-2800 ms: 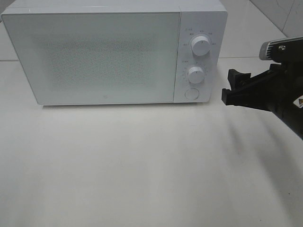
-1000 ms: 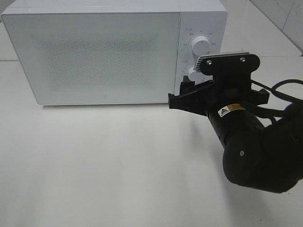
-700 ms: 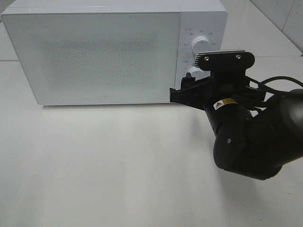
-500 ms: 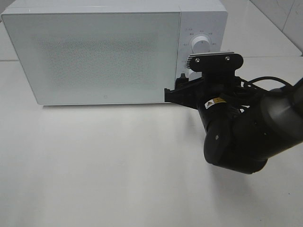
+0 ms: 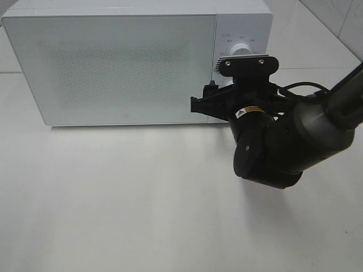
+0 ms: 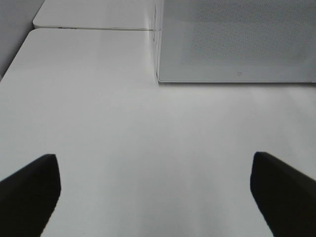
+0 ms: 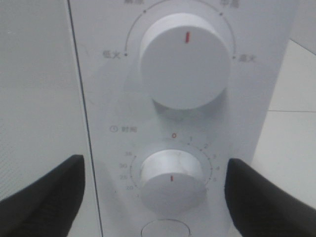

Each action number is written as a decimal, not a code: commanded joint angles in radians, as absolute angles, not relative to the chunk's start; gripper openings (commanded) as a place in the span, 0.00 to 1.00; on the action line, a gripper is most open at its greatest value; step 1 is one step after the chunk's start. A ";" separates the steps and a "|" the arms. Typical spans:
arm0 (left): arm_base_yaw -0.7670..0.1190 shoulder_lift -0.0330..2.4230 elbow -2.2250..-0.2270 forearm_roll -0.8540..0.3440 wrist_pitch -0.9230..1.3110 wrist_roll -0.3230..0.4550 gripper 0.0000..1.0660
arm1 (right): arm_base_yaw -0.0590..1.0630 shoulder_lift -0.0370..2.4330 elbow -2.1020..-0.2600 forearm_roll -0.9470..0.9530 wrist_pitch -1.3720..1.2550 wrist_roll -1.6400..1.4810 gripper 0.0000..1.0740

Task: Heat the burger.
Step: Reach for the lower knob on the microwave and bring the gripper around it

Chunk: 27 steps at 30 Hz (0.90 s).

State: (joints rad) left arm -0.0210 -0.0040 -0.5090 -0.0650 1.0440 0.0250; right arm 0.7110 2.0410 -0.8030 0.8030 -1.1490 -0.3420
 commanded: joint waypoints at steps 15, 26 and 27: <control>-0.016 -0.026 -0.505 -0.069 1.036 0.022 0.94 | 0.661 2.076 -0.849 0.754 -1.127 -0.344 0.68; -0.016 -0.026 -0.505 -0.069 1.036 0.022 0.94 | 0.637 2.084 -0.849 0.733 -1.124 -0.332 0.68; -0.016 -0.026 -0.505 -0.069 1.036 0.022 0.94 | 0.637 2.084 -0.849 0.733 -1.124 -0.332 0.68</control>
